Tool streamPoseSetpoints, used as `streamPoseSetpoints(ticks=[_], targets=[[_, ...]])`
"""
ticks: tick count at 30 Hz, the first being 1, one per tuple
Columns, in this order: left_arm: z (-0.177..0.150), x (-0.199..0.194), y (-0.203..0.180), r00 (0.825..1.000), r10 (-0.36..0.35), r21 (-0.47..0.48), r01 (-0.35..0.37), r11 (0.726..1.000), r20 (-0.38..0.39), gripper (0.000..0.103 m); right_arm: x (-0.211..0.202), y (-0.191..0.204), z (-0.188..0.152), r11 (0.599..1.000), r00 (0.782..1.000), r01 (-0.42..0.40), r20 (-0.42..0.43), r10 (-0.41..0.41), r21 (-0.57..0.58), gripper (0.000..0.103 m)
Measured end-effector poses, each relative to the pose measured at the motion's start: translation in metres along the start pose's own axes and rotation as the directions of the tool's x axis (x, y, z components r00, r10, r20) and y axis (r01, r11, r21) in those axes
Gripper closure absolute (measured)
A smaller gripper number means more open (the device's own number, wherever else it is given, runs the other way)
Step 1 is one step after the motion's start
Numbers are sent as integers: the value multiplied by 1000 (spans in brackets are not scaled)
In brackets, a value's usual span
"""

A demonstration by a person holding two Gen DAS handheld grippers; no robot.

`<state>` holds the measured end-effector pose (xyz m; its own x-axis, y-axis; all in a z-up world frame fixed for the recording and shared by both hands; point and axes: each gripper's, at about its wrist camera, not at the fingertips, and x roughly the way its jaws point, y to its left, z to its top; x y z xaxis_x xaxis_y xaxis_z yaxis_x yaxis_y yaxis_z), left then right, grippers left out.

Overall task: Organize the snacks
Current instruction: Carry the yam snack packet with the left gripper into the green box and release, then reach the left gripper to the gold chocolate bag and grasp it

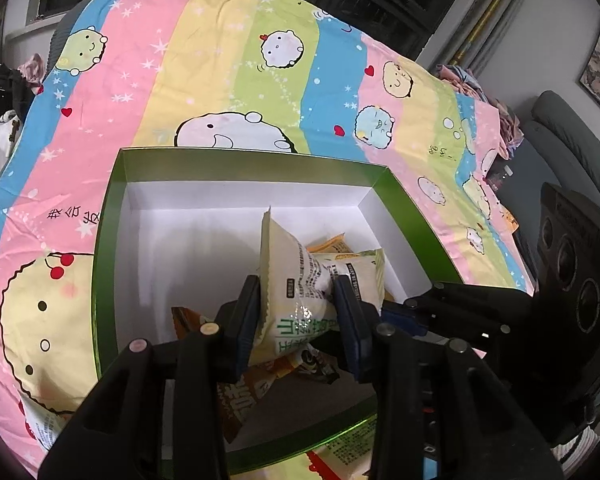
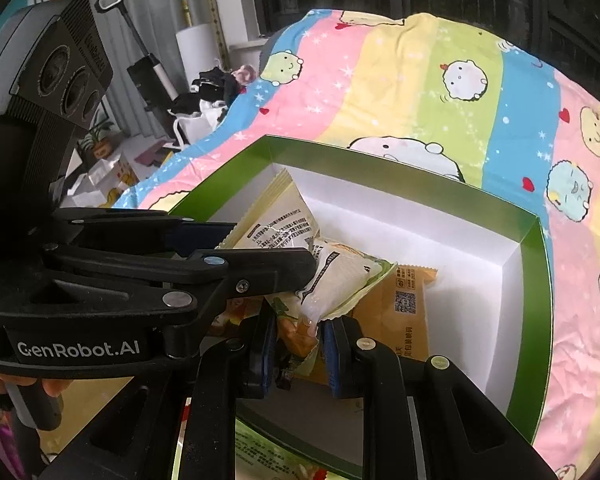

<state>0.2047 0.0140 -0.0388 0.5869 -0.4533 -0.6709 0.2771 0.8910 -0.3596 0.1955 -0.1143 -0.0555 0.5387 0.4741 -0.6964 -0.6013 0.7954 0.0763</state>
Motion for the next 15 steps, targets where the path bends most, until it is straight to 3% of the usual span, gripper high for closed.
streamPoseSetpoints(ticks=[3,6,8,10,15], targets=[[0,1,1,1000,11,-10,-11,1000,-3,62,0,-2,0,1000,1000,-3,-6,3,22,80],[-1,0,-2,999,47,-2,-47,999,1,52,-4,-3,-1,999,1000,-2,-2,2,34,80],[-2,-3,-5,997,79,11,-79,997,10,34,-8,-2,-3,999,1000,9,-1,-9,37,80],[-3,-7,-8,996,86,26,-86,996,22,20,-14,-1,-4,999,1000,25,7,-25,31,76],[-6,-27,-21,991,117,77,-123,989,70,11,-37,6,-10,998,997,53,50,-54,23,63]])
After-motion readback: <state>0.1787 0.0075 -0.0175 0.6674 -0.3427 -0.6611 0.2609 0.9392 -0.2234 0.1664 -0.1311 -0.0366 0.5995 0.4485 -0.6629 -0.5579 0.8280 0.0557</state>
